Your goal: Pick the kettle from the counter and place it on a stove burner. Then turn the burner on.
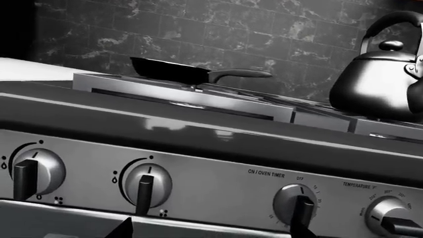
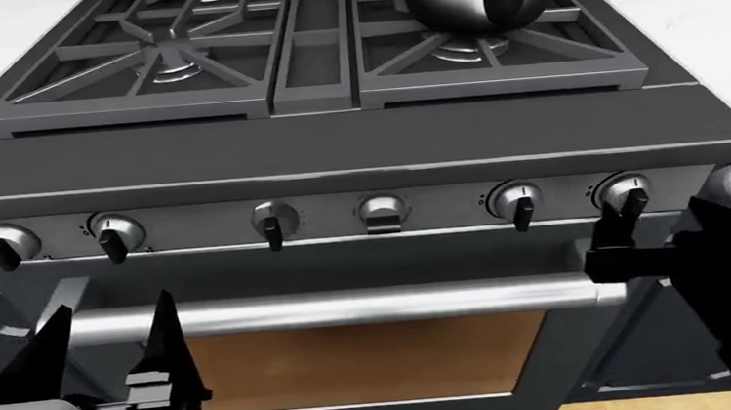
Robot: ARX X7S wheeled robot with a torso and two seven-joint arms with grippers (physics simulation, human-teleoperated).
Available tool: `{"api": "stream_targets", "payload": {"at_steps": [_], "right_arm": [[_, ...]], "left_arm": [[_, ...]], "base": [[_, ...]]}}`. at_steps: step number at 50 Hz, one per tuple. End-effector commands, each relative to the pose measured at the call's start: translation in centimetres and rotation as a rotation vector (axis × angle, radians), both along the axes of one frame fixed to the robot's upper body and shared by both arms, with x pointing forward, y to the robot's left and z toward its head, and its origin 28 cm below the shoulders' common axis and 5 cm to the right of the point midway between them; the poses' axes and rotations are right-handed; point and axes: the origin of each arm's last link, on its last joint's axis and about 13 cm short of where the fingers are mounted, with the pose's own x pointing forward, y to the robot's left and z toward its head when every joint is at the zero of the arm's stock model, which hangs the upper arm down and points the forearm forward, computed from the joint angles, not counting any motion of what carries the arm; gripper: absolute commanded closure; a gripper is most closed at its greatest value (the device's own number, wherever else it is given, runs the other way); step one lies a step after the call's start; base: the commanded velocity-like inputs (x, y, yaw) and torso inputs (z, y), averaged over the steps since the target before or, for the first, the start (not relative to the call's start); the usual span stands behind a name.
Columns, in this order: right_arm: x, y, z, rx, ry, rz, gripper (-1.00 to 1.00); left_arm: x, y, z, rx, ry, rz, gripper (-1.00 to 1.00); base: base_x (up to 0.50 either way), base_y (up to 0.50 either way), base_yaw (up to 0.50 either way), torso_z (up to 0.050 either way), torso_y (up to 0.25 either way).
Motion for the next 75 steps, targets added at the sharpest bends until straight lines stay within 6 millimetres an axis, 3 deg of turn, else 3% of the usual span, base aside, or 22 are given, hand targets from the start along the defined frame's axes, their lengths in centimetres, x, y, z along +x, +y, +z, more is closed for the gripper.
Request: {"api": "stream_targets", "payload": {"at_steps": [1,26,27,55,75], "right_arm": [[0.59,0.04,-0.49,0.008,0.012,0.002,-1.0],[1.35,0.0,-0.86,0.008,0.005,0.002,-1.0],[1.34,-0.03,-0.89,0.007,0.006,-0.001,1.0],[1.15,0.01,-0.93,-0.006,-0.006,0.007,1.0],[1.12,0.39,-0.62,-0.136,-0.029,0.041,1.0]], "left_arm": [[0.04,0.02,-0.17,0.0,0.006,0.005,-1.0],[-0.05,0.06,-0.27,-0.008,0.007,0.012,-1.0],[-0.04,0.05,-0.31,-0.006,0.008,0.012,-1.0],[-0.09,0.01,-0.31,-0.013,0.006,0.009,-1.0],[-0.21,0.0,-0.46,-0.012,0.007,0.006,-1.0]], "base": [[0.0,0.0,0.0,0.0,0.0],[0.0,0.0,0.0,0.0,0.0],[0.0,0.0,0.0,0.0,0.0],[0.0,0.0,0.0,0.0,0.0],[0.0,0.0,0.0,0.0,0.001]]}}
